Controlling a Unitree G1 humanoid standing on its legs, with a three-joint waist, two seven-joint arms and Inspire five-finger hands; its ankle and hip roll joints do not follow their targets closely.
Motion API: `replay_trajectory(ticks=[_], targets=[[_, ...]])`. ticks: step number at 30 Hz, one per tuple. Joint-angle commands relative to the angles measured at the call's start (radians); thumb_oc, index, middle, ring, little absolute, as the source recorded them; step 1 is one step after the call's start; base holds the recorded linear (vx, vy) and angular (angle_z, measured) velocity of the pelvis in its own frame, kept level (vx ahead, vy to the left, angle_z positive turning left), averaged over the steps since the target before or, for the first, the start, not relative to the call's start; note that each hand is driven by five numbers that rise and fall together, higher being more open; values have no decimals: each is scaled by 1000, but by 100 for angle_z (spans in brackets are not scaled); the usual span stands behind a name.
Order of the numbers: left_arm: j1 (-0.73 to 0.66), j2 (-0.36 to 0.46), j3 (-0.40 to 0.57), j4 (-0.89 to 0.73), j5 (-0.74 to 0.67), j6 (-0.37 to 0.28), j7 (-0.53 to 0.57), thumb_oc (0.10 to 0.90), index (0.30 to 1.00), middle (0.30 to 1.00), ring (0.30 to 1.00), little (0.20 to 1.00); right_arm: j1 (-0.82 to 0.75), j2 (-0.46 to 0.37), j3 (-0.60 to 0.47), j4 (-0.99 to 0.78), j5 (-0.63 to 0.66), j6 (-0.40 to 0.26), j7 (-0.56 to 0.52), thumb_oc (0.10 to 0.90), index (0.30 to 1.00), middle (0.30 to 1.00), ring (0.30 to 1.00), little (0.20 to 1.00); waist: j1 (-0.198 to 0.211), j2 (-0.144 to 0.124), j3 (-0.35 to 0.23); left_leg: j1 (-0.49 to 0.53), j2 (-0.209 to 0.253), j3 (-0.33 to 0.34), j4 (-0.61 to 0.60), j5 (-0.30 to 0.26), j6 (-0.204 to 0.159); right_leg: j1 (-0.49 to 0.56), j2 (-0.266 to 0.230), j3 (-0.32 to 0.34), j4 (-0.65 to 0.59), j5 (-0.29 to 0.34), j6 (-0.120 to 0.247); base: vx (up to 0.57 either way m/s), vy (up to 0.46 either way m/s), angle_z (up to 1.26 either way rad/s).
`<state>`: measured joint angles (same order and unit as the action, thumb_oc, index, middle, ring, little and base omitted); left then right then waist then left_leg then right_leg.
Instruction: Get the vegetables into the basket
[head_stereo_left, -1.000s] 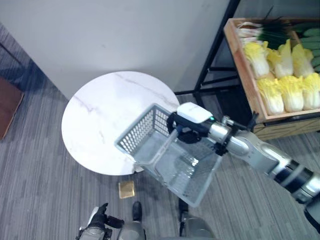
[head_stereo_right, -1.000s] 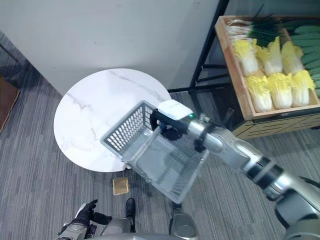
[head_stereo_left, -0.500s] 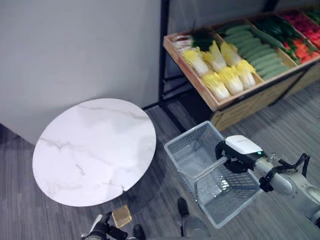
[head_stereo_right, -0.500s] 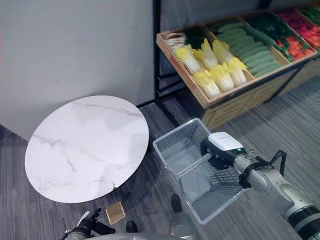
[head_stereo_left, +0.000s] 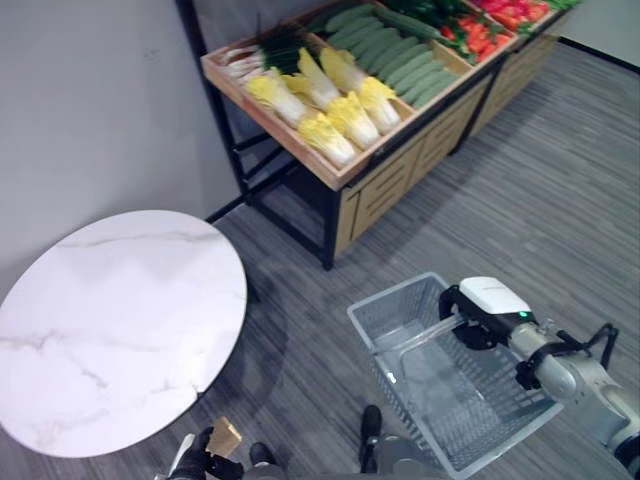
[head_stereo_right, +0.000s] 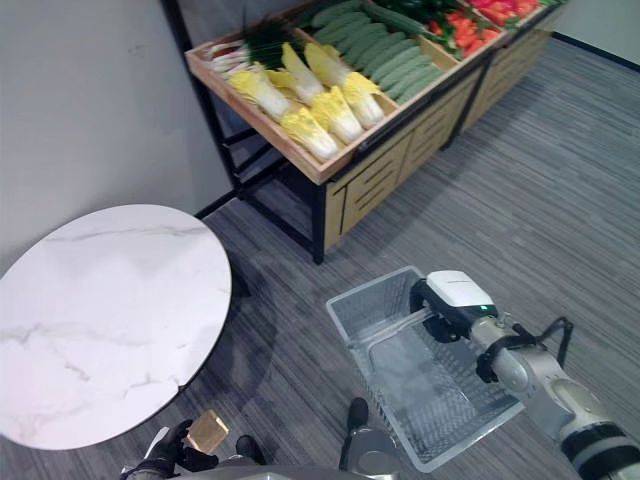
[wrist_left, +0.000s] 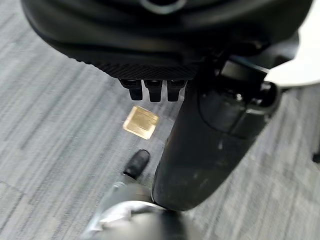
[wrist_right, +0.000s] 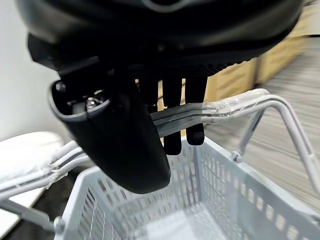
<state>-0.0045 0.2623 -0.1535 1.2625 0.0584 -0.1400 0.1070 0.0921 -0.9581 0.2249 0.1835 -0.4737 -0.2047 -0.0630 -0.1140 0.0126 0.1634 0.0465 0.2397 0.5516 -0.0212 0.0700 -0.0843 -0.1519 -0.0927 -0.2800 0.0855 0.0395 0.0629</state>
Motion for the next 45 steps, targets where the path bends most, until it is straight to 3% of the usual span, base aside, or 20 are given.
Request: replay_trajectory(ticks=[1, 4, 8, 10, 12, 13, 17, 19, 21, 25, 30, 33, 36, 38, 40, 41, 45], targets=[[-25, 20, -5, 14, 4, -17, 3, 900, 1000, 1000, 1000, 1000, -74, 26, -108, -136, 43, -57, -104, 400, 300, 300, 300, 300, 11, -66, -44, -13, -33, -26, 24, -32, -27, 61, -113, 3, -36, 16, 130, 74, -219, -28], [-30, 15, -7, 12, 3, -19, 3, 900, 1000, 1000, 1000, 1000, -45, 21, -126, -145, 45, -60, -105, 400, 300, 300, 300, 300, -3, -54, -41, -7, -10, -19, 29, -21, -42, 60, -92, 16, -36, 2, 119, 52, -173, -23], [-53, 13, 8, -3, -13, -20, 23, 900, 1000, 1000, 1000, 1000, 23, 24, -176, -145, 57, -63, -114, 400, 300, 300, 300, 300, -22, -41, -25, -26, 76, -33, 142, 23, -100, 88, -27, 42, -59, -34, 72, 89, -282, -11], [-54, 13, 20, -16, -38, -25, 37, 900, 1000, 1000, 1000, 1000, 18, 17, -173, -133, 58, -61, -120, 400, 300, 300, 300, 300, -1, -39, -9, -53, 53, -151, 198, 33, -99, 100, -7, 71, -69, -45, 59, 82, -155, -34], [-55, 11, 31, -21, -68, -32, 49, 900, 1000, 1000, 1000, 1000, 3, 18, -167, -101, 56, -55, -128, 400, 300, 300, 300, 300, 35, -49, 0, -123, -28, -313, 148, 16, -55, 89, -10, 105, -74, -28, 54, 39, -88, -79], [-57, 10, 32, -24, -82, -35, 56, 900, 1000, 1000, 1000, 1000, -6, 21, -162, -89, 63, -57, -134, 400, 300, 300, 300, 300, 41, -54, 1, -141, -41, -368, 115, 2, -46, 86, -10, 125, -72, -32, 57, 124, -54, -90], [-61, 13, 21, -20, -92, -39, 57, 900, 1000, 1000, 1000, 1000, -24, 39, -152, -44, 97, -60, -141, 400, 300, 300, 300, 300, 53, -53, 3, -199, -32, -454, 36, 64, -50, 81, 3, 174, -63, -40, 55, 132, 11, -44], [-62, 14, 20, -18, -94, -40, 57, 900, 1000, 1000, 1000, 1000, -27, 44, -147, -40, 98, -61, -143, 400, 300, 300, 300, 300, 56, -53, 5, -206, -37, -477, 22, 71, -53, 85, 8, 182, -60, -47, 53, 102, 33, -32], [-63, 20, 18, -14, -94, -42, 59, 900, 1000, 1000, 1000, 1000, -31, 45, -134, -42, 92, -65, -139, 400, 300, 300, 300, 300, 69, -55, 11, -217, -63, -544, 20, 73, -57, 95, 17, 212, -50, -57, 53, 151, 97, -65], [-49, 21, 20, -12, -90, -36, 42, 900, 1000, 1000, 1000, 1000, 16, 57, -149, -29, 80, -56, -117, 400, 300, 300, 300, 300, 62, -68, -4, -177, -93, -516, 38, 23, -25, 107, -2, 256, -23, -73, 65, 150, 208, -73], [-53, 25, -3, -10, -61, -37, 32, 900, 1000, 1000, 1000, 1000, 30, 99, -154, 13, 69, -41, -117, 400, 300, 300, 300, 300, 50, -87, -9, -161, -132, -458, 93, -47, 21, 82, -46, 315, 13, -57, 105, 70, 241, -32], [-53, 28, -23, -24, -47, -39, 22, 900, 1000, 1000, 1000, 1000, 32, 137, -163, 42, 71, -30, -125, 400, 300, 300, 300, 300, 40, -90, -7, -155, -152, -420, 107, -76, 41, 57, -68, 352, 11, -23, 133, -5, 241, -41], [-57, 35, -40, -41, -30, -47, 26, 900, 1000, 1000, 1000, 1000, 7, 168, -161, 78, 64, -15, -148, 400, 300, 300, 300, 300, 30, -91, 2, -150, -164, -373, 98, -88, 55, 15, -90, 375, -3, 53, 164, -77, 201, -40], [-58, 41, -49, -40, -11, -47, 33, 900, 1000, 1000, 1000, 1000, -4, 191, -166, 94, 78, -14, -159, 400, 300, 300, 300, 300, 39, -90, 7, -141, -156, -329, 89, -92, 58, -6, -101, 324, 1, 76, 160, -91, 126, -74], [-57, 50, -52, -44, 2, -42, 30, 900, 1000, 1000, 1000, 1000, -20, 203, -163, 108, 86, -12, -171, 400, 300, 300, 300, 300, 74, -81, 8, -137, -134, -281, 91, -101, 56, 5, -155, 113, 14, 64, 144, -99, 75, -131], [-59, 53, -47, -40, 4, -39, 31, 900, 1000, 1000, 1000, 1000, -20, 208, -162, 101, 82, -11, -172, 400, 300, 300, 300, 300, 72, -82, 4, -136, -132, -265, 87, -97, 54, 9, -162, 71, 17, 66, 141, -38, 57, -140], [-68, 63, -22, -21, 7, -35, 32, 900, 1000, 1000, 1000, 1000, -7, 216, -166, 94, 69, -4, -171, 400, 300, 300, 300, 300, 61, -93, -1, -110, -130, -234, 87, -99, 46, 16, -155, 77, -1, 76, 144, 4, -4, -47]])
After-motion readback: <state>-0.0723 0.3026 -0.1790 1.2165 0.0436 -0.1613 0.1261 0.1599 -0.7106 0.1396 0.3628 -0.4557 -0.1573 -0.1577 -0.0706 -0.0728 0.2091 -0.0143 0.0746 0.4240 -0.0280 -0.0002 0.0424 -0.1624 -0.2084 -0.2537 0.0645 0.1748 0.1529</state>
